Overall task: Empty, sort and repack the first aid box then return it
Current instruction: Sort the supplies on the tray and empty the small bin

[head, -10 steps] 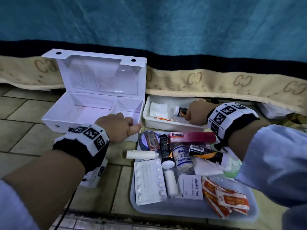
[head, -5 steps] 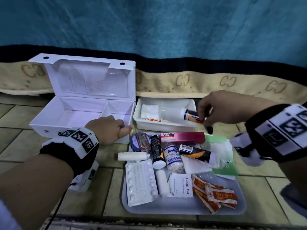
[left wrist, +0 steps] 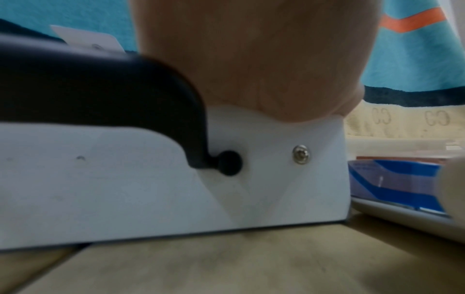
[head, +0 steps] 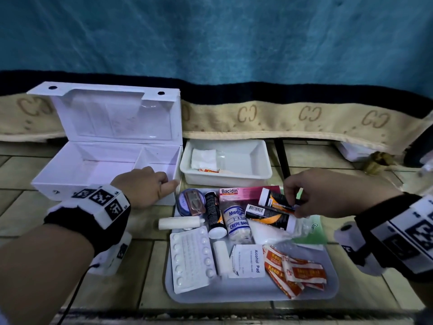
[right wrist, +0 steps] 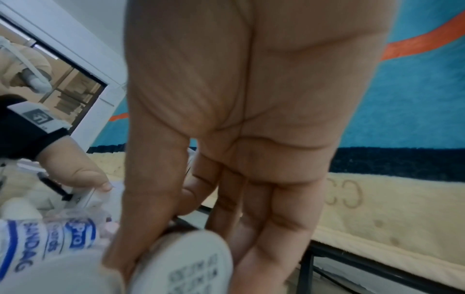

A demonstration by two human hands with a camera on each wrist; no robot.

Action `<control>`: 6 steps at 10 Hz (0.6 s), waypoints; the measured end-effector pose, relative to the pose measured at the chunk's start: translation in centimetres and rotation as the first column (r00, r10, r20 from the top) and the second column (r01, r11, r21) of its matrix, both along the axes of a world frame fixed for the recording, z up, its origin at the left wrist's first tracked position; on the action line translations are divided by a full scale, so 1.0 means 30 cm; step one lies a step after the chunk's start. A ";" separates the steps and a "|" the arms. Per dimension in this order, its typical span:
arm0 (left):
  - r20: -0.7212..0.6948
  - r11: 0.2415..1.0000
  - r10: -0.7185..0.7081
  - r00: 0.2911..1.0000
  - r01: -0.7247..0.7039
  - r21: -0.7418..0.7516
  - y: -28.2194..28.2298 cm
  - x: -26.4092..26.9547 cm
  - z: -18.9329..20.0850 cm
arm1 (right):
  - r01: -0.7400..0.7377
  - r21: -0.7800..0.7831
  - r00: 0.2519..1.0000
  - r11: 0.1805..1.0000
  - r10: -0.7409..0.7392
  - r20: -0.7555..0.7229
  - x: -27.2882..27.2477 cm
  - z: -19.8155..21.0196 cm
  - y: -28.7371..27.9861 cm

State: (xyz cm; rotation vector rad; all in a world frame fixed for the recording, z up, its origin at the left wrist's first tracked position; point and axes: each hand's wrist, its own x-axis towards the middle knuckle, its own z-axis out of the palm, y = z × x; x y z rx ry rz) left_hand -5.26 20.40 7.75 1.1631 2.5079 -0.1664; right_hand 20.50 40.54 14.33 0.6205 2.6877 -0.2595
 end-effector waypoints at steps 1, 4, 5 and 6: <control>-0.003 1.000 -0.008 1.000 0.008 -0.004 0.000 0.001 0.001 | 0.020 -0.011 1.000 1.000 -0.020 -0.003 0.004 -0.016 0.010; -0.005 1.000 -0.007 1.000 0.007 -0.020 0.002 -0.007 -0.002 | 0.036 -0.160 0.992 0.986 -0.054 -0.116 -0.019 -0.043 -0.022; -0.006 1.000 -0.007 1.000 0.007 -0.017 0.003 -0.006 -0.002 | 0.036 -0.124 0.990 0.992 -0.053 -0.130 -0.025 -0.050 -0.028; -0.011 1.000 -0.013 1.000 0.013 -0.018 0.001 -0.007 -0.006 | 0.045 -0.085 0.988 0.995 -0.057 -0.147 -0.031 -0.044 -0.032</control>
